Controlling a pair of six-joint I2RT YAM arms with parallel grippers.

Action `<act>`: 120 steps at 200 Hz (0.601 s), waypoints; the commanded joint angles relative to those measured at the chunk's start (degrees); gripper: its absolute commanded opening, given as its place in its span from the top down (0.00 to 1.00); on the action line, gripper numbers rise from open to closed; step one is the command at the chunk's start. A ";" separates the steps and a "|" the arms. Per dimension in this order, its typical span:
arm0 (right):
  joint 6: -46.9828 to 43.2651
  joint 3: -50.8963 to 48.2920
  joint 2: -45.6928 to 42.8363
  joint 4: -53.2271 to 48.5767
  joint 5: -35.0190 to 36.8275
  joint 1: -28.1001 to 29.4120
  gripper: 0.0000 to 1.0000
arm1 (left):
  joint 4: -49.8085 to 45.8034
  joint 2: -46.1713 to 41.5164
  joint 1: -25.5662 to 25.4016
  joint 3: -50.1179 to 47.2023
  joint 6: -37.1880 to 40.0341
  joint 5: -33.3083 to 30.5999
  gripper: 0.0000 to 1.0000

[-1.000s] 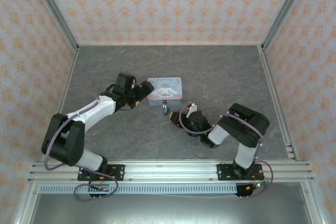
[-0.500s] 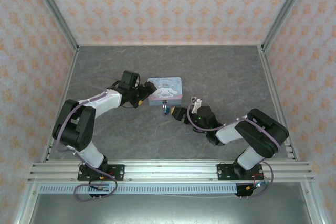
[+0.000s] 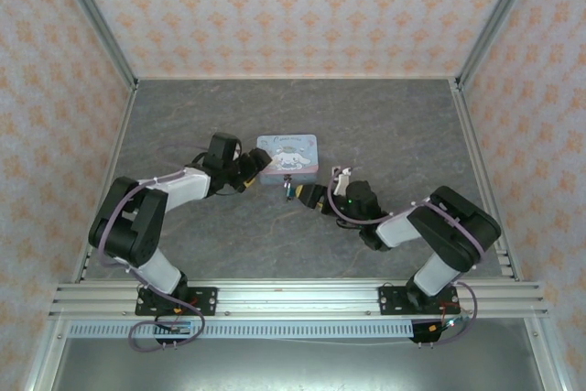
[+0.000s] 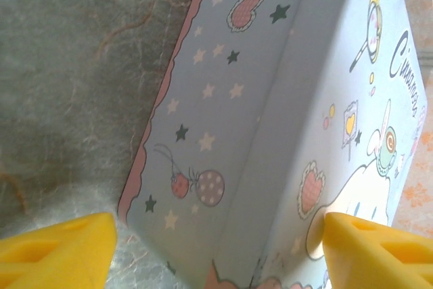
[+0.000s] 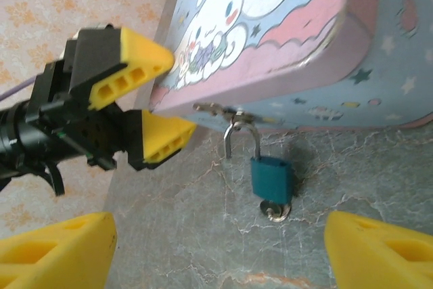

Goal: Unlock a padlock with a key

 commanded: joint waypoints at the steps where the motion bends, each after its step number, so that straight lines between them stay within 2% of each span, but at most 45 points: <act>1: -0.06 1.58 1.94 5.72 -2.99 -0.49 0.20 | -3.27 -1.74 -1.77 -4.08 -0.87 -1.64 0.27; 24: -1.30 2.76 3.29 5.16 -3.86 -0.45 0.22 | -2.96 -3.52 -3.57 -5.98 -1.65 -2.26 0.31; 64: -4.00 3.77 4.44 2.24 -3.75 -0.47 0.25 | -2.55 -4.78 -7.05 -7.56 -3.42 -3.55 0.32; 120: -5.30 1.35 7.02 5.86 -3.47 -0.51 0.28 | -3.14 -5.27 -8.10 -7.68 -4.10 -5.26 0.33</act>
